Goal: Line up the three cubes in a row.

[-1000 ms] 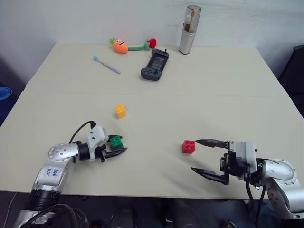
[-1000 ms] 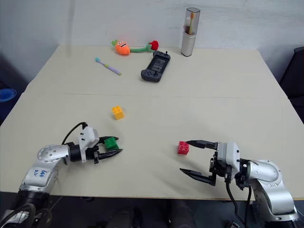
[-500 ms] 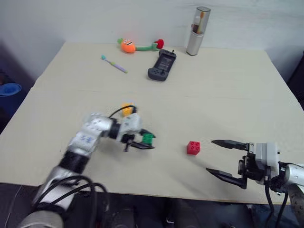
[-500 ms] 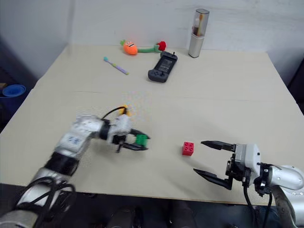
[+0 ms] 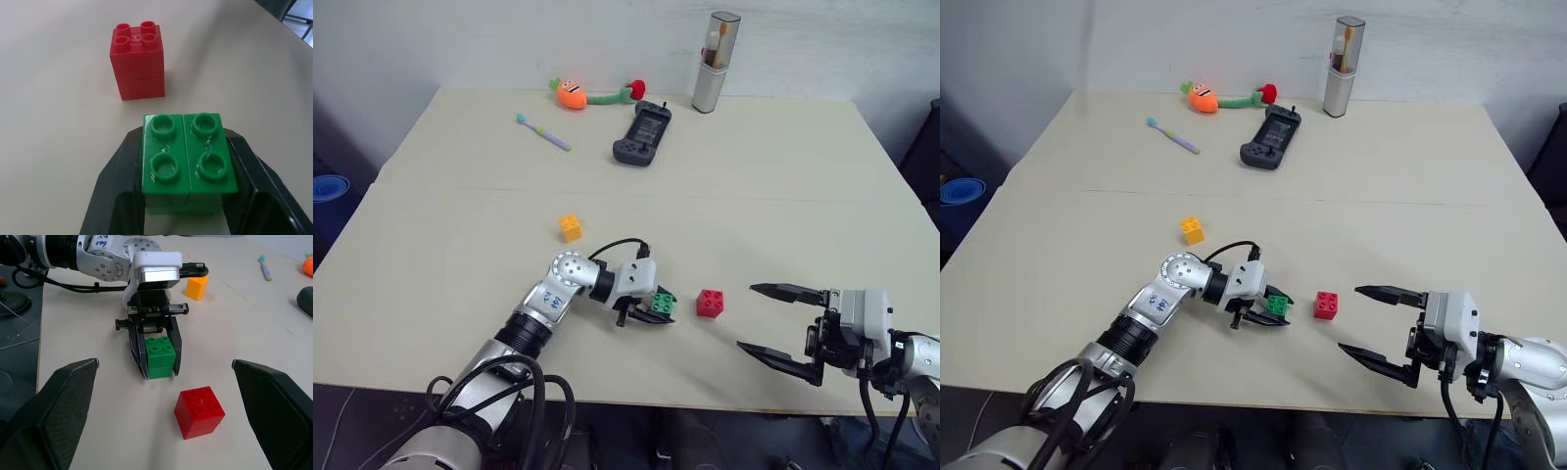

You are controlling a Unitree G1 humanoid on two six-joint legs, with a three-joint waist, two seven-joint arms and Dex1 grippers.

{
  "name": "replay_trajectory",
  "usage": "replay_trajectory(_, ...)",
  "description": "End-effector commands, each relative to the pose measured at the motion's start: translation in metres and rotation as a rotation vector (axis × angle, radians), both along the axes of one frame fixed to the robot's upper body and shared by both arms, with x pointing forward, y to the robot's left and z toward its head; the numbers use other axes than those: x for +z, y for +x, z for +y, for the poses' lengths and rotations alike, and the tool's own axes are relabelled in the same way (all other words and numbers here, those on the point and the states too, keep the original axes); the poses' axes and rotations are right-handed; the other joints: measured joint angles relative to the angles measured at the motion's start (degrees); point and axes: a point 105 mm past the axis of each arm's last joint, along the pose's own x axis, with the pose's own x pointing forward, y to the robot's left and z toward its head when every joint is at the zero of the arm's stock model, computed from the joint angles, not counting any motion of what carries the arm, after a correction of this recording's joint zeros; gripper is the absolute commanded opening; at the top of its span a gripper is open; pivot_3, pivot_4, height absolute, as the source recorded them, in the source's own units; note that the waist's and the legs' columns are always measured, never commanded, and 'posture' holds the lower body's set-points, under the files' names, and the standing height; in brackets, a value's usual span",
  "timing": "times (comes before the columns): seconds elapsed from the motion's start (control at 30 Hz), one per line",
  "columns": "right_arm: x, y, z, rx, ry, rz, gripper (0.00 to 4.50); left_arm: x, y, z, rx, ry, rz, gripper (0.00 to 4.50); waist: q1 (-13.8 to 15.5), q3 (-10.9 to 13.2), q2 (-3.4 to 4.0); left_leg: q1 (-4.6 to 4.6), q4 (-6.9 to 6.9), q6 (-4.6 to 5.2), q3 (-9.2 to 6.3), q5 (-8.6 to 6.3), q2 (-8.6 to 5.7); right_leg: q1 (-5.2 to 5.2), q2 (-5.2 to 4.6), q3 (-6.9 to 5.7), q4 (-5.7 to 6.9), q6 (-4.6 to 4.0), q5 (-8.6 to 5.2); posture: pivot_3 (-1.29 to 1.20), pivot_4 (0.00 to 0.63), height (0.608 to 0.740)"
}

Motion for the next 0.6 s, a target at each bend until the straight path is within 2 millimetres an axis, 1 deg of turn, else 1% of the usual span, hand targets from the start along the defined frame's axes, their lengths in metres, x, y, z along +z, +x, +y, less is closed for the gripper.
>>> replay_trajectory(0.03,0.005,-0.005,0.003,0.024,0.016,-0.001,4.5,-0.001,0.009,0.015,0.082,0.026,-0.013,1.52,0.0,0.0,0.0,0.01,0.0,0.0,0.0,0.0,0.0,0.0,0.0,0.0,0.01,0.0,0.0,0.0,0.15,0.74)
replay_trajectory(0.2,0.001,-0.006,-0.003,0.015,0.007,0.021,4.5,-0.002,0.01,0.026,0.101,0.042,-0.001,1.52,-0.1,0.0,0.0,0.11,-0.02,0.0,0.03,0.01,0.01,0.03,0.02,0.05,0.06,0.0,0.0,0.0,0.15,0.74)
replay_trajectory(0.37,-0.001,-0.005,-0.005,0.011,0.005,0.022,4.5,-0.007,0.005,0.025,0.08,0.064,0.0,1.52,0.0,0.0,0.0,0.11,-0.02,0.0,0.03,0.01,0.0,0.05,0.01,0.04,0.04,0.0,0.0,0.0,0.15,0.74)
replay_trajectory(0.47,0.0,-0.004,-0.004,0.009,0.008,0.021,4.5,-0.007,0.002,0.022,0.073,0.056,0.022,1.52,-0.1,0.0,0.0,0.12,-0.03,0.0,0.03,0.01,0.0,0.06,0.01,0.04,0.05,0.0,0.0,0.0,0.15,0.74)
replay_trajectory(0.53,0.0,-0.004,-0.004,0.007,0.008,0.021,4.5,0.001,-0.001,0.021,0.069,0.018,0.04,2.24,-0.1,0.0,0.01,0.13,-0.03,0.0,0.03,0.01,0.0,0.06,0.01,0.05,0.04,0.0,0.0,0.0,0.15,0.74)
replay_trajectory(0.6,0.0,-0.003,-0.005,0.007,0.009,0.021,4.5,0.015,0.002,0.022,0.089,-0.042,0.038,2.74,0.0,0.0,0.0,0.12,-0.05,0.0,0.05,0.01,-0.01,0.05,0.01,0.06,0.04,0.0,0.0,0.0,0.15,0.74)
